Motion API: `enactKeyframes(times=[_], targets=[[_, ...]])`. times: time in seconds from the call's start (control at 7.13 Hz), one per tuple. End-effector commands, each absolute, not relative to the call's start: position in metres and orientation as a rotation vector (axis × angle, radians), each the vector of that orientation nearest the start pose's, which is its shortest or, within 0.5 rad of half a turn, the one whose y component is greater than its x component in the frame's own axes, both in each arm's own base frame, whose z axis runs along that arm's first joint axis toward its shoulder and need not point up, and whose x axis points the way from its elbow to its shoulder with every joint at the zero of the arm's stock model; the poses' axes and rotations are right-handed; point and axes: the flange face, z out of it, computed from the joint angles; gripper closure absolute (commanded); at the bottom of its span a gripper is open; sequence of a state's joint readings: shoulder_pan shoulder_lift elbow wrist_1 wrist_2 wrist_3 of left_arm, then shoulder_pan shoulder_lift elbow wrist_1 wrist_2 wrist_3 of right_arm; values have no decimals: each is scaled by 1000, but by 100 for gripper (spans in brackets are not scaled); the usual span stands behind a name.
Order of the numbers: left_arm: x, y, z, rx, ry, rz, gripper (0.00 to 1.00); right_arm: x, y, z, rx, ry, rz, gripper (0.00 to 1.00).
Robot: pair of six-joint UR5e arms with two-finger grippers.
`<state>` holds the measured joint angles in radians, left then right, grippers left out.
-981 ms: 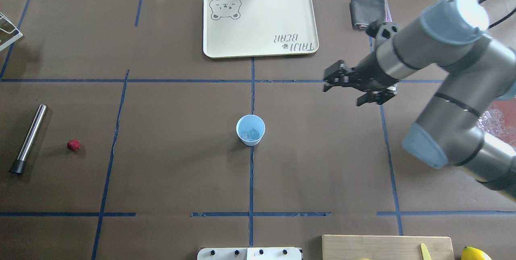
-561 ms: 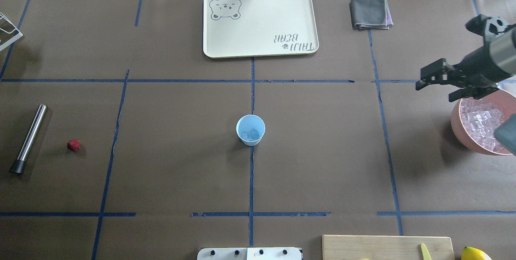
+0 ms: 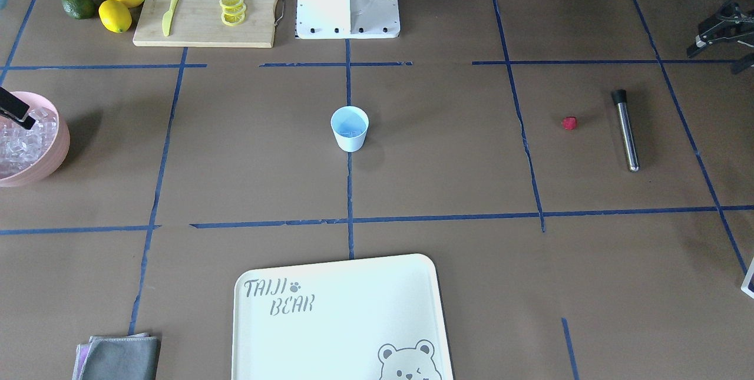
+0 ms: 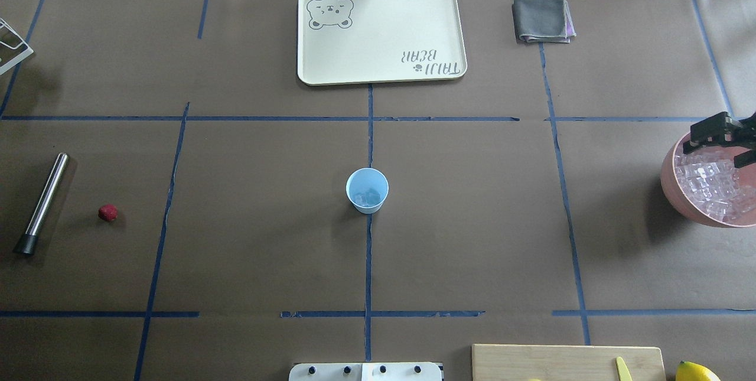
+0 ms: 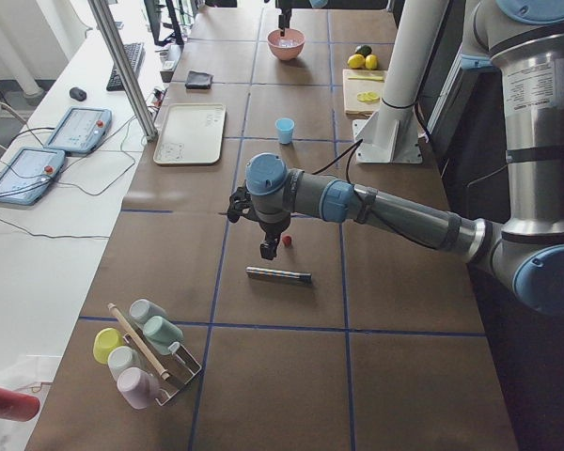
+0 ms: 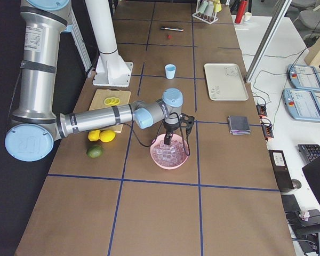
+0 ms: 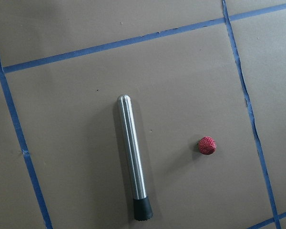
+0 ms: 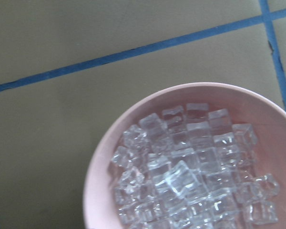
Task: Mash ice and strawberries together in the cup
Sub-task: 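Return the right gripper to the bowl and grasp a third ice cube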
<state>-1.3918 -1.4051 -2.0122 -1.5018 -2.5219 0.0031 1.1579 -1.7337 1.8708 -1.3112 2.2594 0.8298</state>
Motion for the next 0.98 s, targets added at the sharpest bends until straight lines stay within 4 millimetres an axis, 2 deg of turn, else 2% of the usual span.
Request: enactKeyframes(times=[0.0, 0.28, 0.42, 0.84], targets=[[23, -419, 511, 107, 963, 267, 0, -114, -435, 587, -109, -735, 270, 4], [22, -419, 510, 109, 963, 266, 0, -126, -454, 594, -121, -732, 268, 7], [22, -418, 509, 112, 964, 267, 0, -144, -454, 593, -128, -728, 231, 8], [22, -416, 510, 108, 963, 265, 0, -145, -454, 607, -147, -717, 229, 12]])
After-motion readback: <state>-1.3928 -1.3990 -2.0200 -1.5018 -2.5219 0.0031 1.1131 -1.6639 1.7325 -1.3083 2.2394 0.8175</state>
